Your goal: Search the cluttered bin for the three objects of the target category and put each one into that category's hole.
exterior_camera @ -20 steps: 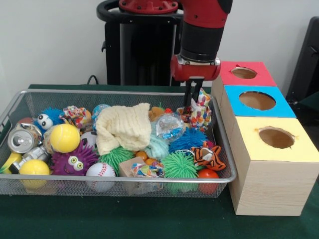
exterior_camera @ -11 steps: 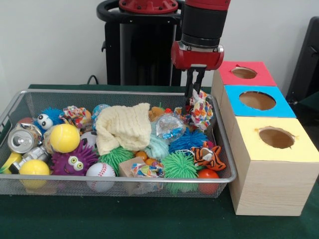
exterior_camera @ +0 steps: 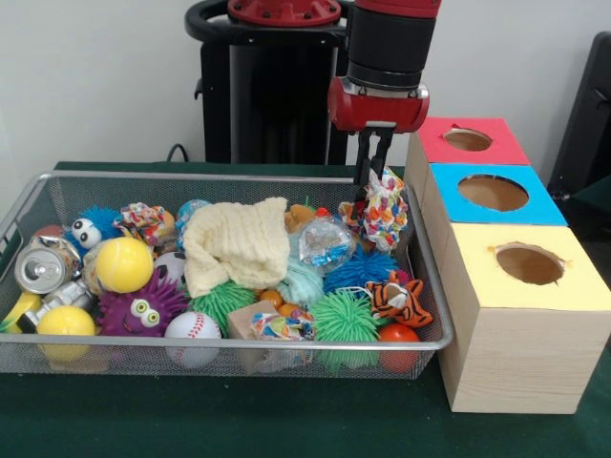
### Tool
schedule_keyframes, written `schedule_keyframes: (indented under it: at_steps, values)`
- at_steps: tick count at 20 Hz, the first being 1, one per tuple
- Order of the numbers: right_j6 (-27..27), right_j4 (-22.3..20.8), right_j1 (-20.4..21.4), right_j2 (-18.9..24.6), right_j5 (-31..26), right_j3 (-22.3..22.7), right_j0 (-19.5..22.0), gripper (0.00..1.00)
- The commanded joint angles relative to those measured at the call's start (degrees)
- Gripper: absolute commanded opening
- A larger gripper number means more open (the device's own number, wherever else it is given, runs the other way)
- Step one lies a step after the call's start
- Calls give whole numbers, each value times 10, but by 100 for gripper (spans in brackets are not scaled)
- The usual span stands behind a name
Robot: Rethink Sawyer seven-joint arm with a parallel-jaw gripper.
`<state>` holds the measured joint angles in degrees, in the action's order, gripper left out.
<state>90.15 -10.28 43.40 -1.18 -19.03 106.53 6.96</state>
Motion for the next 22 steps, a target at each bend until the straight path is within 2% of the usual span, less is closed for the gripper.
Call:
schedule_keyframes:
  at_steps: [1,22]
  values:
    - [66,14,-6,31,-48,8,12,0]
    - [73,20,-3,32,-53,5,4,0]
